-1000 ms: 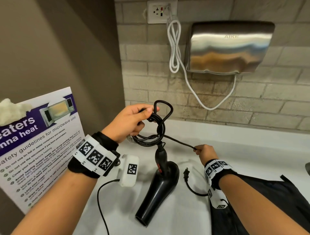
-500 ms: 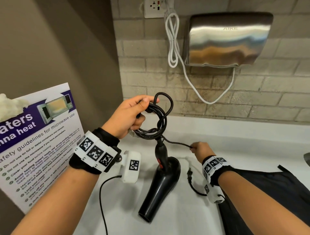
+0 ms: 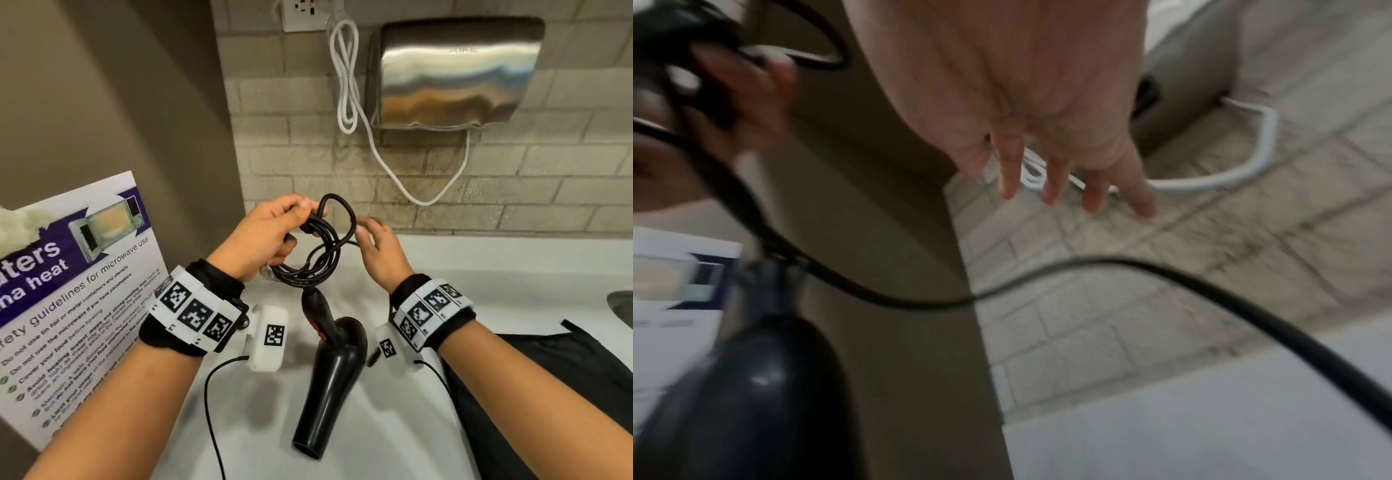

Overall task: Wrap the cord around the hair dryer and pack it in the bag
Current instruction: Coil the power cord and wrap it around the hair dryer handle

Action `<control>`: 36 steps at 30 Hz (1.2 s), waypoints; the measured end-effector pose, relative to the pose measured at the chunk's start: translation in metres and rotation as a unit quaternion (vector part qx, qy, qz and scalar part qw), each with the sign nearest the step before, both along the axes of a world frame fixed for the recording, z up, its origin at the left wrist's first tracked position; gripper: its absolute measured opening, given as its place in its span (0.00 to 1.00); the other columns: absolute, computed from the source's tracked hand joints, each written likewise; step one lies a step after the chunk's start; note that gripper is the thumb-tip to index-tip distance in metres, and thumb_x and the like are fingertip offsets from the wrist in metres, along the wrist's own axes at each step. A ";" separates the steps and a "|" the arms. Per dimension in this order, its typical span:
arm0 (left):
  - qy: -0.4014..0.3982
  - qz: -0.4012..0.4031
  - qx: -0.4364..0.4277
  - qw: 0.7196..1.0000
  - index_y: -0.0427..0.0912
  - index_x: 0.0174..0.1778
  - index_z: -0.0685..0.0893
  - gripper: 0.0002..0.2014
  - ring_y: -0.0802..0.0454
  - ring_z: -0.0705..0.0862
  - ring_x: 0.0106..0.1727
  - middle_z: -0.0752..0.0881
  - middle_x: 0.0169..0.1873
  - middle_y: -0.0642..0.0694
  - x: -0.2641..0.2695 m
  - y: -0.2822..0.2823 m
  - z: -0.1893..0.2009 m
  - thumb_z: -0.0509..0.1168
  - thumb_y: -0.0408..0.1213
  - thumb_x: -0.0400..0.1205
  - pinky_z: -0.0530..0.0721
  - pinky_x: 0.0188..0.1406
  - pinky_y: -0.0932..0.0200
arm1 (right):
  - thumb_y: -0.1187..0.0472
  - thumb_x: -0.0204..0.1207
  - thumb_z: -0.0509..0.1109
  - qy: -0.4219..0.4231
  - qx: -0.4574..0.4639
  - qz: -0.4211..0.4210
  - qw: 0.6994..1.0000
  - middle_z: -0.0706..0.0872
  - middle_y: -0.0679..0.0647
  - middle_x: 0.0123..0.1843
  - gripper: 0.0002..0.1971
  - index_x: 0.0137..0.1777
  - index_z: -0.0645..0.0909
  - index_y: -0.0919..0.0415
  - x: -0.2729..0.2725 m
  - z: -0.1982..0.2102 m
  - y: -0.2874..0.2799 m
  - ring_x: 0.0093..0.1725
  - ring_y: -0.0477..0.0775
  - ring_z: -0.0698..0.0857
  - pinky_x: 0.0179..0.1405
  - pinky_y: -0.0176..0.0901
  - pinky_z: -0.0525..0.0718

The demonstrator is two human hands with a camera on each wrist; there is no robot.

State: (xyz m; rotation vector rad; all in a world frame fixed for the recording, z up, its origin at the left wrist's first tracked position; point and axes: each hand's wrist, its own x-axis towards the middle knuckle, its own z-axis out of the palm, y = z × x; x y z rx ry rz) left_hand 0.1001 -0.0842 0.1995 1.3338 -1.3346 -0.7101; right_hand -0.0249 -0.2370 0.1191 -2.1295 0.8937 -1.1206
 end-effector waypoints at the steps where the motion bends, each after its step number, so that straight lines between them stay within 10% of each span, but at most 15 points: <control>1: 0.000 0.001 0.001 1.000 0.48 0.49 0.82 0.13 0.63 0.58 0.15 0.83 0.25 0.59 0.001 0.000 0.000 0.51 0.41 0.86 0.54 0.12 0.71 | 0.60 0.84 0.54 -0.029 -0.008 0.014 0.999 0.82 0.59 0.60 0.15 0.63 0.79 0.63 -0.001 0.009 0.009 0.61 0.54 0.79 0.63 0.40 0.74; 4: -0.002 0.004 0.002 1.000 0.47 0.49 0.82 0.12 0.63 0.59 0.14 0.83 0.24 0.60 0.005 0.001 -0.002 0.52 0.41 0.86 0.54 0.12 0.71 | 0.59 0.86 0.49 -0.139 0.145 0.132 0.971 0.83 0.52 0.39 0.18 0.57 0.79 0.65 -0.004 0.040 0.037 0.30 0.44 0.80 0.27 0.33 0.77; 7: -0.010 0.004 0.002 1.000 0.45 0.49 0.81 0.11 0.64 0.59 0.14 0.82 0.23 0.60 0.008 0.002 -0.003 0.53 0.39 0.85 0.56 0.11 0.72 | 0.62 0.85 0.51 -0.172 0.235 0.216 0.932 0.79 0.53 0.35 0.14 0.51 0.79 0.63 -0.007 0.062 0.052 0.20 0.43 0.72 0.17 0.33 0.68; 13: -0.014 -0.008 0.008 1.000 0.45 0.49 0.81 0.08 0.64 0.60 0.13 0.76 0.21 0.57 0.014 0.002 -0.003 0.56 0.35 0.85 0.57 0.11 0.73 | 0.73 0.79 0.59 -0.218 0.262 0.286 0.895 0.78 0.55 0.40 0.08 0.42 0.68 0.60 -0.011 0.063 0.072 0.22 0.47 0.80 0.22 0.42 0.86; 19: -0.024 -0.012 0.004 1.000 0.45 0.46 0.81 0.09 0.64 0.60 0.12 0.71 0.14 0.57 0.013 -0.003 -0.008 0.56 0.35 0.85 0.57 0.10 0.73 | 0.75 0.77 0.63 -0.177 0.110 0.213 0.954 0.77 0.50 0.39 0.16 0.39 0.64 0.54 -0.008 0.045 0.086 0.25 0.49 0.81 0.27 0.49 0.88; 24: -0.021 0.006 -0.016 1.000 0.46 0.46 0.82 0.09 0.64 0.62 0.12 0.80 0.25 0.52 0.011 -0.006 -0.009 0.56 0.35 0.84 0.59 0.11 0.74 | 0.73 0.79 0.60 -0.142 0.039 0.149 0.978 0.74 0.46 0.41 0.20 0.59 0.70 0.44 -0.003 0.042 0.087 0.26 0.42 0.81 0.34 0.46 0.90; 36: 0.003 -0.037 -0.028 0.999 0.40 0.50 0.82 0.13 0.61 0.67 0.20 0.81 0.30 0.48 0.011 -0.002 -0.003 0.52 0.37 0.85 0.67 0.20 0.70 | 0.71 0.78 0.61 -0.262 0.146 0.257 0.918 0.88 0.44 0.31 0.10 0.51 0.76 0.56 -0.013 0.053 0.074 0.36 0.39 0.86 0.37 0.37 0.87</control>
